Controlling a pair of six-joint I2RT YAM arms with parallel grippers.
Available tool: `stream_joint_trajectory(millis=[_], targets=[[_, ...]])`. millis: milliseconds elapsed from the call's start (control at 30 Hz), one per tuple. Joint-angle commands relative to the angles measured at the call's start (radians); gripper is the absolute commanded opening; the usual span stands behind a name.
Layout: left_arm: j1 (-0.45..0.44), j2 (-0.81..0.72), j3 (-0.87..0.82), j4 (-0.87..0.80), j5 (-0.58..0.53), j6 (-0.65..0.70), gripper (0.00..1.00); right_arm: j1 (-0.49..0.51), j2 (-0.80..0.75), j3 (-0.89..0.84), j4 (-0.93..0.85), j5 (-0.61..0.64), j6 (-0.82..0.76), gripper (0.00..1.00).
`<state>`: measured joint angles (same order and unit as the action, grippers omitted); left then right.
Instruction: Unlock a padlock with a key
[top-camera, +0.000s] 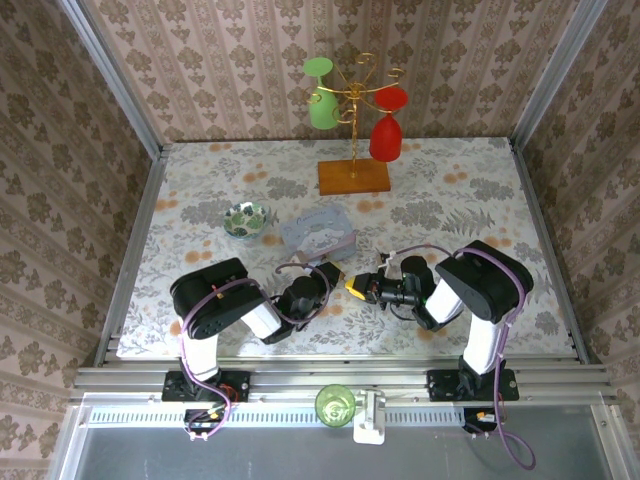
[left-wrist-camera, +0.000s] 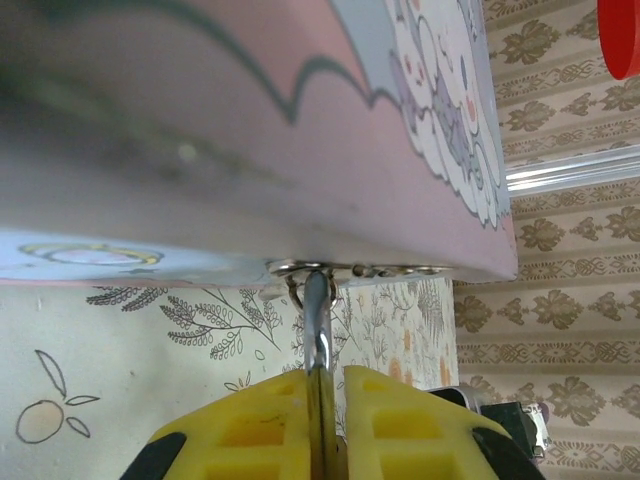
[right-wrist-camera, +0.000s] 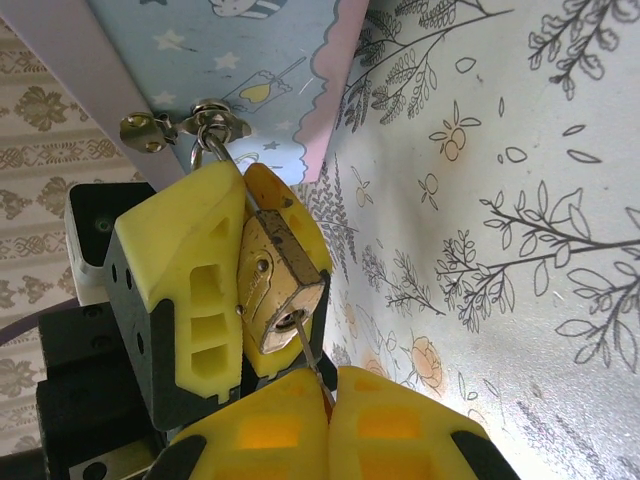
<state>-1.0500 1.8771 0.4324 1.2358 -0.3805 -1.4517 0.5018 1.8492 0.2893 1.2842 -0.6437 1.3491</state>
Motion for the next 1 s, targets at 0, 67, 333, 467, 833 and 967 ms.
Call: stream_joint_trajectory(millis=[0, 67, 333, 467, 833, 967], targets=[[-0.034, 0.018, 0.004, 0.04, 0.059, -0.072, 0.0, 0.01, 0.011, 0.032, 0.039, 0.058, 0.065, 0.0], [-0.03, 0.019, 0.016, 0.036, 0.066, -0.067, 0.0, 0.016, 0.0, 0.035, 0.039, 0.062, 0.082, 0.0], [-0.028, 0.008, 0.049, 0.031, 0.077, -0.07, 0.0, 0.029, 0.017, 0.054, 0.041, 0.097, 0.137, 0.0], [-0.026, -0.005, 0.043, 0.037, 0.075, -0.079, 0.0, 0.028, 0.021, 0.066, 0.04, 0.092, 0.142, 0.0], [-0.032, -0.031, 0.034, 0.052, 0.089, -0.1, 0.0, 0.016, 0.043, 0.12, 0.043, 0.063, 0.104, 0.0], [-0.029, -0.041, 0.054, 0.051, 0.105, -0.098, 0.0, 0.025, 0.052, 0.148, 0.047, 0.036, 0.097, 0.0]])
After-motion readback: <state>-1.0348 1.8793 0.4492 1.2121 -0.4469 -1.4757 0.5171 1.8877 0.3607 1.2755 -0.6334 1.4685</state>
